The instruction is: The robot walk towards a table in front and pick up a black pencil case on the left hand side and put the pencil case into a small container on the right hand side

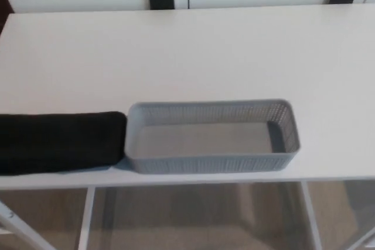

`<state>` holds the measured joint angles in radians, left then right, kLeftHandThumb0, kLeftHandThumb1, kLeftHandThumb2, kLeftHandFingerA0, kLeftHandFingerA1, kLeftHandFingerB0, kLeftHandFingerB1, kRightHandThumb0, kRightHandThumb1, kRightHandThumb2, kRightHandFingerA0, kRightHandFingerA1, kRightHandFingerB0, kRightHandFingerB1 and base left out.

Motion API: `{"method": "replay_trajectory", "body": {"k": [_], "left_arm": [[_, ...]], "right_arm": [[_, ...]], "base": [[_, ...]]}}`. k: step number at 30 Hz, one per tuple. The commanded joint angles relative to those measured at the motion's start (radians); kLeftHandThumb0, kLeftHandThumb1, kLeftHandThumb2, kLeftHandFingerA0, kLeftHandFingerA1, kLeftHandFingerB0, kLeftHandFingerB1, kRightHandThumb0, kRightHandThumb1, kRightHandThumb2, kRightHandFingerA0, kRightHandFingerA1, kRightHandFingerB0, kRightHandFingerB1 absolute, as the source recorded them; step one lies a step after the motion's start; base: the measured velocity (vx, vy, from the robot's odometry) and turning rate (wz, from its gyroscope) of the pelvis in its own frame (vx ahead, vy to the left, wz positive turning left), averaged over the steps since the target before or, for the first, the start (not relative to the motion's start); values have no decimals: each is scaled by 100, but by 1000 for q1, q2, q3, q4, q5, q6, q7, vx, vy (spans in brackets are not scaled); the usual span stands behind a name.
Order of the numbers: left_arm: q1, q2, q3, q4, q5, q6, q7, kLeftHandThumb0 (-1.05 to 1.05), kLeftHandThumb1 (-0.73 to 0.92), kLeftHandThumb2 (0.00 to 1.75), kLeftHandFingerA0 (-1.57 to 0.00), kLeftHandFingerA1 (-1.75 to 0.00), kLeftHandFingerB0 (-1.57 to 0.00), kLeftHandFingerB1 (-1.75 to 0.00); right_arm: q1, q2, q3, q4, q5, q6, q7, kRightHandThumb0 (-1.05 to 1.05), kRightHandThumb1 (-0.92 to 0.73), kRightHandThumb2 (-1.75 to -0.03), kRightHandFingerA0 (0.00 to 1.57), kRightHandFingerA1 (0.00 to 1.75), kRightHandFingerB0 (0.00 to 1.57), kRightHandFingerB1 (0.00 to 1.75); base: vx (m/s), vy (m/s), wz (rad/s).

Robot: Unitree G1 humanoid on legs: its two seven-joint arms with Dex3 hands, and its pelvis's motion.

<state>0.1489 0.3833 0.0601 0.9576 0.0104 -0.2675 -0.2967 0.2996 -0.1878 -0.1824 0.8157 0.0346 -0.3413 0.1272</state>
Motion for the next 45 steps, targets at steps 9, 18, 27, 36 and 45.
{"method": "replay_trajectory", "body": {"k": [9, 18, 27, 36, 45], "left_arm": [[-24, 5, 24, 11, -11, 3, -25, -23, 57, 58, -51, -45, -42, -36], [-12, 3, 17, -44, -1, 23, -27, -22, 59, 58, -49, -41, -42, -35], [106, 8, -46, -289, 32, -3, -60, -32, 55, 58, -48, -40, -36, -33], [326, 1, -115, -652, 2, 26, -105, -31, 52, 56, -38, -40, -31, -31], [904, 360, -84, -1623, -288, -150, -431, -37, 19, 85, 0, -51, 0, -48]], "right_arm": [[-21, -13, 1, 14, 1, 30, -12, -34, -59, -72, 54, 53, 36, 44], [-6, -15, 4, -4, 1, 12, -8, -24, -68, -60, 57, 48, 40, 38], [-6, -11, 9, -4, -1, 18, -8, -25, -68, -60, 56, 48, 39, 38], [-13, -16, 9, 26, -4, 6, -12, -26, -68, -60, 58, 48, 40, 38], [-14, -22, 3, 45, -1, 16, -15, -25, -66, -60, 64, 50, 44, 39]], "base": [[16, 99, -6], [33, 162, 0], [13, -9, 2], [0, 0, 0], [0, 0, 0]]}}
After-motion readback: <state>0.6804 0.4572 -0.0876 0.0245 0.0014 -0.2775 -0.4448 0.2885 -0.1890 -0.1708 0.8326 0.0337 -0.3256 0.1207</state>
